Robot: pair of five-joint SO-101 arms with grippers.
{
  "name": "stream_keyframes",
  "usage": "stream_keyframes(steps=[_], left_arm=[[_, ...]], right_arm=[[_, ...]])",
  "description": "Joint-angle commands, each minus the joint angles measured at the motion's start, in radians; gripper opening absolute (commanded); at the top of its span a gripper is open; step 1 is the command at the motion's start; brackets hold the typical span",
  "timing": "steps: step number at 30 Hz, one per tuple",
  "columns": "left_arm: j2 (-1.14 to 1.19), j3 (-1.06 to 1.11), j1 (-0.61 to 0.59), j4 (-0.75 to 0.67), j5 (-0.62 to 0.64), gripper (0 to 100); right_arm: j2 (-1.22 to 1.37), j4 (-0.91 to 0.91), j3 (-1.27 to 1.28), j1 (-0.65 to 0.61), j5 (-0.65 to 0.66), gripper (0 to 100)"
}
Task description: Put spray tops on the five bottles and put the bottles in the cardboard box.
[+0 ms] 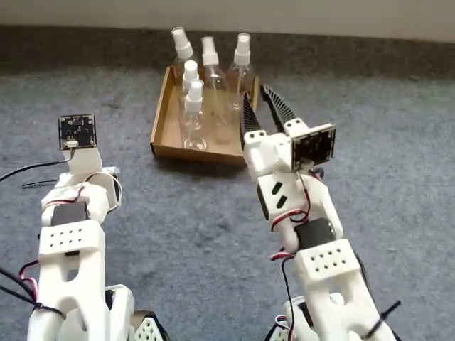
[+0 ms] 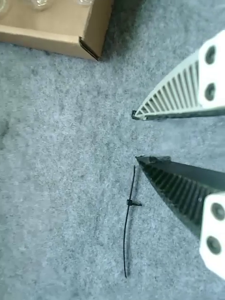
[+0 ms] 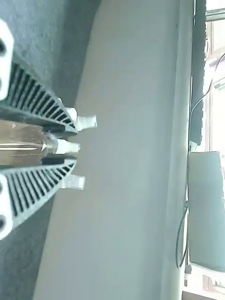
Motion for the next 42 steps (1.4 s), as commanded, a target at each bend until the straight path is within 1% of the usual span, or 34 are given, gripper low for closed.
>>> stream_keyframes(steps=[1, 9, 12, 14, 16, 18, 20, 27, 31, 36, 38, 40, 42], left_arm=[[-0.024, -0.119, -0.001, -0.014, 0.003, 13], [-0.027, -0.251, -0.002, -0.009, 0.005, 13], [-0.087, -0.298, -0.002, 0.051, 0.005, 13], [-0.176, -0.308, -0.002, 0.104, 0.02, 13], [-0.294, -0.291, -0.002, 0.164, 0.049, 13], [-0.424, -0.237, -0.001, 0.203, 0.054, 13], [-0.555, -0.154, -0.001, 0.21, 0.054, 13], [-0.921, 0.182, -0.001, 0.21, 0.054, 13], [-1.084, 0.371, -0.002, 0.21, 0.054, 13], [-1.058, 0.526, -0.002, 0.207, 0.052, 13], [-1.061, 0.585, -0.002, 0.175, 0.052, 13], [-1.053, 0.59, -0.001, 0.167, 0.052, 13], [-1.058, 0.588, -0.002, 0.21, 0.052, 13]], right_arm=[[-0.223, 0.183, 0.027, 0.022, 0.011, 0.5], [-0.694, 0.496, 0.266, 0.024, 0.012, 0.5], [-0.877, 0.636, 0.36, 0.024, 0.012, 0.5], [-0.885, 0.713, 0.398, 0.036, 0.012, 0.5], [-0.849, 0.728, 0.421, 0.07, 0.011, 0.5], [-0.851, 0.728, 0.427, 0.101, 0.005, 0.5], [-0.871, 0.733, 0.444, 0.111, 0.005, 0.5], [-0.874, 0.743, 0.656, 0.124, 0.011, 0.5], [-0.871, 0.785, 0.704, 0.197, 0.011, 0.5], [-0.871, 0.918, 0.704, 0.286, 0.011, 0.5], [-0.871, 0.997, 0.704, 0.312, 0.011, 0.5], [-0.871, 1.064, 0.704, 0.325, 0.011, 0.5], [-0.871, 1.145, 0.704, 0.325, 0.011, 0.5]])
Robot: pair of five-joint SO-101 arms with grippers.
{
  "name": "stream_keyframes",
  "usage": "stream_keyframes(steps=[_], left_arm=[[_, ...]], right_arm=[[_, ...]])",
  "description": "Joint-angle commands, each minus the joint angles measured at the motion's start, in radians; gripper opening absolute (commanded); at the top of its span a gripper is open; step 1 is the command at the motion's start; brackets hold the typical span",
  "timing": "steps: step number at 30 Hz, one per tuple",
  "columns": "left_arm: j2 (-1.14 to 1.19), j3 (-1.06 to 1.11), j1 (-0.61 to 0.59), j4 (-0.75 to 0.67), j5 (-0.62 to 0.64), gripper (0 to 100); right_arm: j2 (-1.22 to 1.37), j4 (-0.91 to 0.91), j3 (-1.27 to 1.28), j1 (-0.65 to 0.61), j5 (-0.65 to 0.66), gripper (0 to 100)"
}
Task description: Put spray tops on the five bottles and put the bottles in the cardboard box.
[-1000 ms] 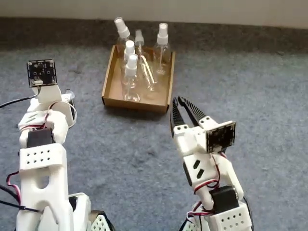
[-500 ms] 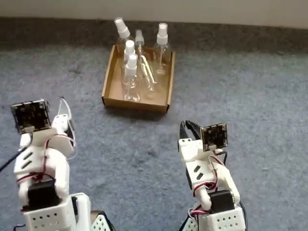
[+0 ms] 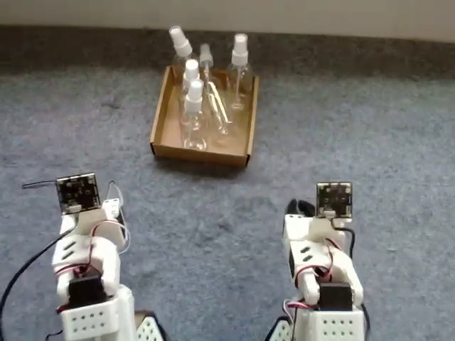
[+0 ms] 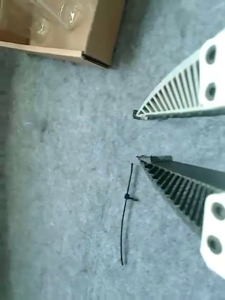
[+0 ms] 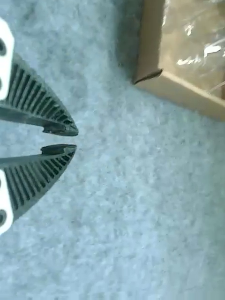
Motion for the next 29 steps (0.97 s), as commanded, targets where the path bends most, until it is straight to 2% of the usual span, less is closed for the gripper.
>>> stream_keyframes(steps=[1, 4, 12, 29], left_arm=[[-0.002, 0.024, -0.001, 0.041, 0.003, 13], [-0.001, 0.024, -0.005, 0.138, 0.003, 13], [-0.002, 0.024, -0.007, 0.483, 0.003, 13], [-0.002, 0.024, -0.005, 0.506, 0.005, 13]], right_arm=[[-0.008, 0.142, 0.145, 0.013, 0.011, 0.5], [-0.008, 0.331, 0.145, 0.013, 0.011, 0.5], [-0.008, 0.332, 0.145, 0.012, 0.011, 0.5], [-0.008, 0.332, 0.145, 0.012, 0.011, 0.5]])
